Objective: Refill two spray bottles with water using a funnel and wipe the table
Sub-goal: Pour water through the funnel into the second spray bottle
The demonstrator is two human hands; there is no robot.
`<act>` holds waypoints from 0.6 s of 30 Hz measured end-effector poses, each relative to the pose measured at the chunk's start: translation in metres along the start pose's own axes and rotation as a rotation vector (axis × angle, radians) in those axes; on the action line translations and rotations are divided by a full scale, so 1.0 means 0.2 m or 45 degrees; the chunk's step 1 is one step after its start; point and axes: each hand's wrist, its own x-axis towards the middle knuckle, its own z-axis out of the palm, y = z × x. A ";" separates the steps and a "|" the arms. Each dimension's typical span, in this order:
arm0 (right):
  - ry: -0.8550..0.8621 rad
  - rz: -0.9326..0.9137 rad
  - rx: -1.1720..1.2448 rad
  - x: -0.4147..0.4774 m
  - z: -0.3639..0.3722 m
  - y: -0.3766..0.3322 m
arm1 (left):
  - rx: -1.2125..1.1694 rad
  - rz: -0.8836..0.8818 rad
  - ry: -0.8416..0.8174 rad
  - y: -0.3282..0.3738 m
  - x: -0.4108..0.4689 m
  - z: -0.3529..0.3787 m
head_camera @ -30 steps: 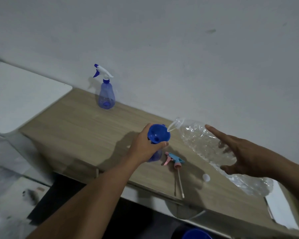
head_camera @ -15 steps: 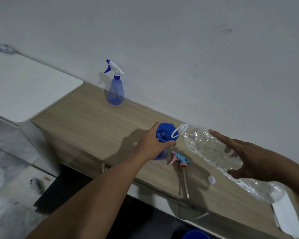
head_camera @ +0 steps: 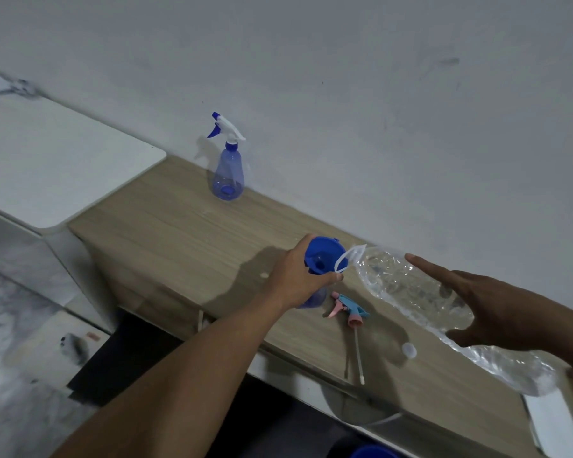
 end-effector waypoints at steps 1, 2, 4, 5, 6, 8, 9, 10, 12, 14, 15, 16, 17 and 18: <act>-0.001 0.002 0.002 0.00 0.00 0.00 | -0.001 -0.002 0.001 0.00 0.00 0.00; -0.004 0.003 0.003 0.00 0.00 0.00 | -0.004 -0.002 0.003 0.00 0.00 0.00; -0.010 0.002 0.001 0.01 -0.01 0.01 | -0.007 -0.004 0.010 0.01 0.00 0.00; -0.011 0.002 0.001 0.01 -0.01 0.01 | -0.003 -0.005 0.011 0.01 0.00 0.00; -0.010 0.002 0.002 0.02 -0.02 0.01 | -0.003 -0.004 0.010 0.01 0.00 0.00; -0.007 0.001 0.001 0.02 -0.02 0.01 | -0.018 0.004 0.007 0.02 -0.01 -0.01; -0.004 -0.001 -0.001 0.02 -0.02 0.01 | -0.023 0.006 0.008 0.02 -0.01 -0.01; -0.002 -0.001 -0.004 0.02 -0.02 0.01 | -0.025 0.004 0.008 0.02 -0.01 -0.01; -0.004 -0.003 -0.001 0.03 -0.02 0.01 | -0.026 -0.005 0.003 0.02 -0.01 -0.01; -0.008 -0.005 0.006 0.03 -0.02 0.02 | -0.031 -0.005 -0.005 0.02 -0.01 -0.01; -0.010 -0.008 0.007 0.04 -0.02 0.02 | -0.030 -0.001 -0.005 0.02 -0.01 -0.01; -0.013 -0.011 0.006 0.04 -0.02 0.02 | -0.028 0.001 -0.002 0.02 -0.01 -0.01; -0.014 -0.015 0.005 0.04 -0.02 0.02 | -0.025 0.002 0.002 0.02 -0.01 -0.01; -0.013 -0.016 0.005 0.04 -0.01 0.02 | -0.020 0.004 0.003 0.02 -0.01 -0.01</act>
